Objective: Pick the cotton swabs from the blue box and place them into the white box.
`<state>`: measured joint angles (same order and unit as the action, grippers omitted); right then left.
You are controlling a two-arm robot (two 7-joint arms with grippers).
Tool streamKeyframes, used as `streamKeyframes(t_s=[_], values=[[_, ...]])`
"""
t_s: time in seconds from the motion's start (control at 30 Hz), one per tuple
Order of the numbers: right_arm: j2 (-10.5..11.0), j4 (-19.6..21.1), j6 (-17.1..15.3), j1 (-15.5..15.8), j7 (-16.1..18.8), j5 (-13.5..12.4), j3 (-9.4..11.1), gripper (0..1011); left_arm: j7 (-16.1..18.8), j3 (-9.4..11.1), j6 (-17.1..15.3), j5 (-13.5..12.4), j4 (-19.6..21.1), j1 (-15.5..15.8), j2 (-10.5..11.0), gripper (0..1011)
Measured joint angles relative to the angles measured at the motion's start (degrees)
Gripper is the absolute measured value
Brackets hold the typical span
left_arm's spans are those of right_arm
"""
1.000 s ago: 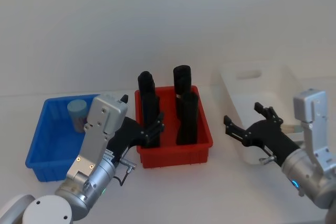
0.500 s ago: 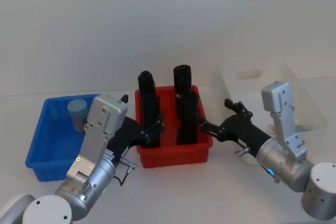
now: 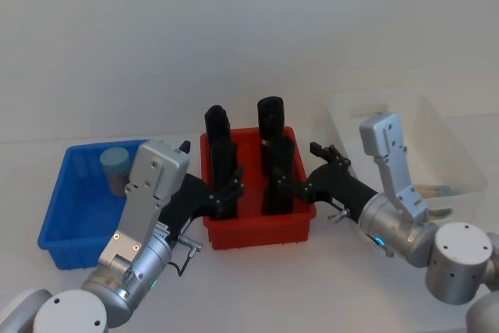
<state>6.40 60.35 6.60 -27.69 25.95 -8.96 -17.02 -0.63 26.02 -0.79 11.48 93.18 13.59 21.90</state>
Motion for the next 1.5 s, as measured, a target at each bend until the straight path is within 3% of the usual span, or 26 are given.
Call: streamKeyframes(t_s=[0.93,1.3,1.5], values=[[-4.07,-17.86,5.69,-10.43,1.52,2.04,-0.93,997,0.0,0.0,0.0,0.0,0.0,0.0,0.0,1004],[-5.59,-25.4,8.11,-14.33,1.94,2.12,-1.14,746,0.01,0.0,0.0,0.0,0.0,0.0,0.0,1004],[-6.09,-28.05,9.28,-15.69,2.45,1.74,-1.09,547,0.01,0.0,0.0,0.0,0.0,0.0,0.0,1004]])
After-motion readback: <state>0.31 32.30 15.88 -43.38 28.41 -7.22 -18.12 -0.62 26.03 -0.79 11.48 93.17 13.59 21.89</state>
